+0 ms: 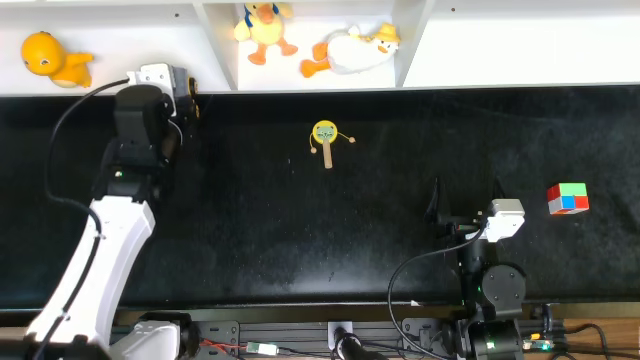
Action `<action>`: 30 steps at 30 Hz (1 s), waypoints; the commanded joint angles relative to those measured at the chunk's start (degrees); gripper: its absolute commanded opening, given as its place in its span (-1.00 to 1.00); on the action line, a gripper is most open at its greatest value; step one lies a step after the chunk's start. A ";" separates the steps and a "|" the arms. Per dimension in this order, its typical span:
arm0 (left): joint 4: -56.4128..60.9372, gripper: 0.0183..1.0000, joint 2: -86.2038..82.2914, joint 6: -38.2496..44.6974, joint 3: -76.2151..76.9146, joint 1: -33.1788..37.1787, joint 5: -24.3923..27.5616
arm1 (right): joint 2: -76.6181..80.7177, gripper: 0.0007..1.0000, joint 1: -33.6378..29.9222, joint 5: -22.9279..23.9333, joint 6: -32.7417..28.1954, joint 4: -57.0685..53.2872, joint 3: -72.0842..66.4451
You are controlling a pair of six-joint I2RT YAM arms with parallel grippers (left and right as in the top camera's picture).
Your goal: Store Toys
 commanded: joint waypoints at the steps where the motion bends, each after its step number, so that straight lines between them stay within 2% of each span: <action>1: 1.27 -0.22 6.99 -0.13 6.29 1.75 -0.92 | -0.52 0.99 0.22 0.24 0.26 0.26 -0.76; 10: -0.07 -0.24 21.38 1.31 21.59 2.25 -0.92 | -0.52 0.99 0.22 0.24 0.26 0.26 -0.76; 19: -3.08 -0.22 24.92 1.16 24.33 2.27 -1.01 | -0.52 0.99 0.22 0.24 0.26 0.26 -0.76; 20: -3.28 0.03 24.94 1.38 24.30 2.32 -1.20 | -0.52 0.99 0.22 0.22 0.26 0.26 -0.76; 21: -3.26 0.75 24.94 1.60 24.28 2.32 -1.18 | -0.52 0.99 0.22 0.24 0.26 0.26 -0.76; 22: -3.28 0.99 24.94 1.60 24.28 2.32 -1.16 | -0.52 0.99 0.22 0.24 0.26 0.26 -0.76; 30: -6.19 1.00 19.71 3.10 21.31 2.75 -1.49 | -0.52 0.99 0.22 0.24 0.26 0.26 -0.76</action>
